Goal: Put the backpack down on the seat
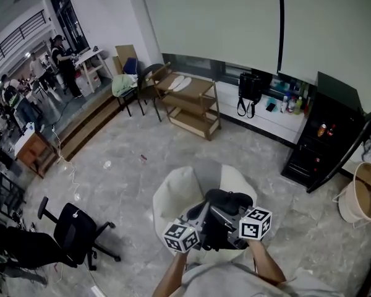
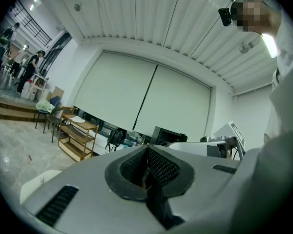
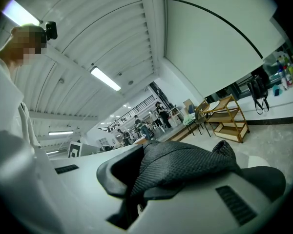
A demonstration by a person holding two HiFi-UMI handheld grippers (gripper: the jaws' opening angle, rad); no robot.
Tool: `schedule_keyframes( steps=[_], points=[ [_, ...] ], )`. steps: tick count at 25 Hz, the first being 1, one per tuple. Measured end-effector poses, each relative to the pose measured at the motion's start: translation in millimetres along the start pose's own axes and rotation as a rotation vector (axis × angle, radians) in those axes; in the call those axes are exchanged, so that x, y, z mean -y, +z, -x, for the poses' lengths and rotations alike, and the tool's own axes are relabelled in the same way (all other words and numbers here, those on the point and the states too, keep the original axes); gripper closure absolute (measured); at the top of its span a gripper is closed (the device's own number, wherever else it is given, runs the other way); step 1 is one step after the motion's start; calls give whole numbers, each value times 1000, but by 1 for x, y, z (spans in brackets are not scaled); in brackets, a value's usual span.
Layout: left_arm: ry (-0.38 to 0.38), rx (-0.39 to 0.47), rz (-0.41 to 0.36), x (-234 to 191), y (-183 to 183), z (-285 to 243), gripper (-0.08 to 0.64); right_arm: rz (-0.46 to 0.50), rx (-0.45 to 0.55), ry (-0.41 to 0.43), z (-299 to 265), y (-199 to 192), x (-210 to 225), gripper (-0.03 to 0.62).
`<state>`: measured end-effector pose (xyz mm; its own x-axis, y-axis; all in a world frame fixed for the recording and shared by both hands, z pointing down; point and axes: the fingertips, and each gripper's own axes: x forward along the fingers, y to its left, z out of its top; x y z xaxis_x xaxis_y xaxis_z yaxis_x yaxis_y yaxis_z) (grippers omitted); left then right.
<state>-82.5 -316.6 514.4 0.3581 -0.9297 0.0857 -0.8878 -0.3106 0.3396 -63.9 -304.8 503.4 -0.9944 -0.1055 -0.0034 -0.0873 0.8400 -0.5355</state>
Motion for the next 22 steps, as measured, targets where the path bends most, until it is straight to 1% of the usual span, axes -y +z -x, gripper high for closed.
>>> schedule_keyframes(
  steps=[6, 12, 17, 22],
  points=[
    [-17, -14, -19, -13, 4, 0, 529, -5, 19, -15, -14, 2, 3, 549],
    [-29, -51, 1, -26, -6, -6, 529, -46, 28, -35, -21, -6, 17, 549],
    [-35, -79, 33, -40, -26, -9, 529, -84, 5, -45, -28, -24, 32, 549],
    [-45, -112, 93, -52, -55, -6, 529, -138, -29, -62, -31, -53, 43, 549]
  ],
)
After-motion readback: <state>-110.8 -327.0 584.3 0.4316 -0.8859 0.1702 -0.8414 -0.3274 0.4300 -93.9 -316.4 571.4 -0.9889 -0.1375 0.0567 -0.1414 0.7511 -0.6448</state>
